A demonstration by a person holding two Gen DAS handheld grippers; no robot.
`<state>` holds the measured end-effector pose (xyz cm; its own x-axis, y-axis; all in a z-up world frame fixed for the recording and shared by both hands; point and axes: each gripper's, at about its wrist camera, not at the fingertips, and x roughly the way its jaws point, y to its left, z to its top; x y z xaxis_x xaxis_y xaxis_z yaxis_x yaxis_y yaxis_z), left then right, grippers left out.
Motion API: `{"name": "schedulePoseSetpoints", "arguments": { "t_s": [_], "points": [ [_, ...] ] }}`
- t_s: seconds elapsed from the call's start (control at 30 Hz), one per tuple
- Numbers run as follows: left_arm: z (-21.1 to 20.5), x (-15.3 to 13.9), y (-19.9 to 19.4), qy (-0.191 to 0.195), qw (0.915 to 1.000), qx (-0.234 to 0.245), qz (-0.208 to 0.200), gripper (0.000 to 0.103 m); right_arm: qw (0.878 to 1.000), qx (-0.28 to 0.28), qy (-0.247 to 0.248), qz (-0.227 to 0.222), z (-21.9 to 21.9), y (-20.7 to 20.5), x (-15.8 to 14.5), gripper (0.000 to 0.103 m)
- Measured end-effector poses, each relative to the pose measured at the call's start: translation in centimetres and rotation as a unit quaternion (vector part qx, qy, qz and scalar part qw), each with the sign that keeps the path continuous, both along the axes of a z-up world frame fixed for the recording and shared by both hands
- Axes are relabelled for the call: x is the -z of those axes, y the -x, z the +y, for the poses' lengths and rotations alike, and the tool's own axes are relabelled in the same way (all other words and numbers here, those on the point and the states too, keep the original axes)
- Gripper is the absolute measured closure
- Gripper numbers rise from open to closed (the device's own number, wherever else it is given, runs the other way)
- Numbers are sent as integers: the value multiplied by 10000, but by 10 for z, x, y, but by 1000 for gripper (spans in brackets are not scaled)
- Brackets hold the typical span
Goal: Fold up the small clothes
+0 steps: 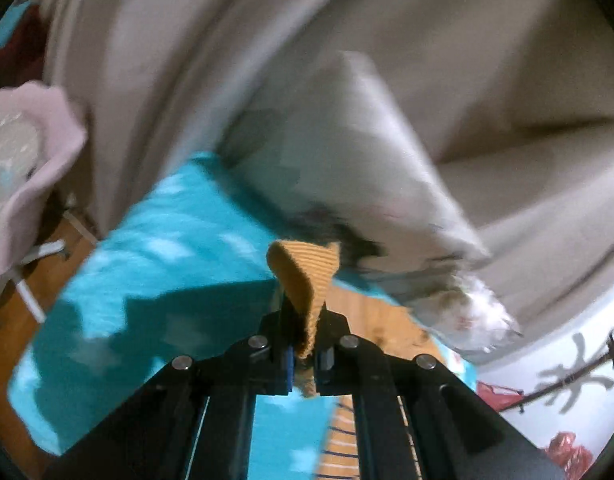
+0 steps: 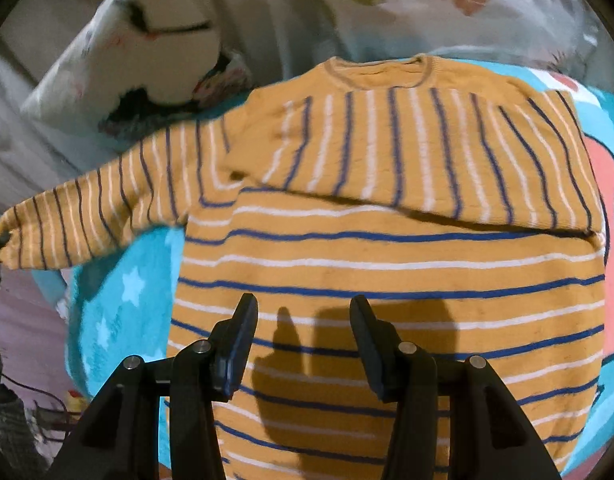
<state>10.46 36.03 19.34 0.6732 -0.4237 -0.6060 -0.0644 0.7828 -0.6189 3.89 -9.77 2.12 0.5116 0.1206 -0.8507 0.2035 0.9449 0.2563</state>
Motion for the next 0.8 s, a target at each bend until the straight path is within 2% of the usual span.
{"name": "schedulePoseSetpoints", "arguments": {
  "t_s": [0.17,0.3,0.4,0.57,0.67,0.73,0.8],
  "points": [
    [-112,-35,5,215,9974,642,-245,97,9993,7,-303,-224,-50,10,-10,51],
    [-227,-34,-7,328,9908,1299,-205,97,9983,148,-424,-372,-112,25,-25,51],
    [-319,-18,-18,347,9821,1850,-58,97,9975,316,-422,-466,-156,40,-35,51],
    [-449,44,-32,252,9654,2553,473,96,9960,647,-354,-503,-228,67,-42,51],
    [-491,80,-28,198,9537,2863,901,89,9960,723,-244,-474,-254,79,-44,51],
    [-500,83,-15,157,9495,2995,916,84,9956,754,-264,-484,-265,83,-43,51],
    [-494,78,-1,-66,9510,2986,806,69,9956,710,-295,-545,-271,81,-45,51]
  ]
}}
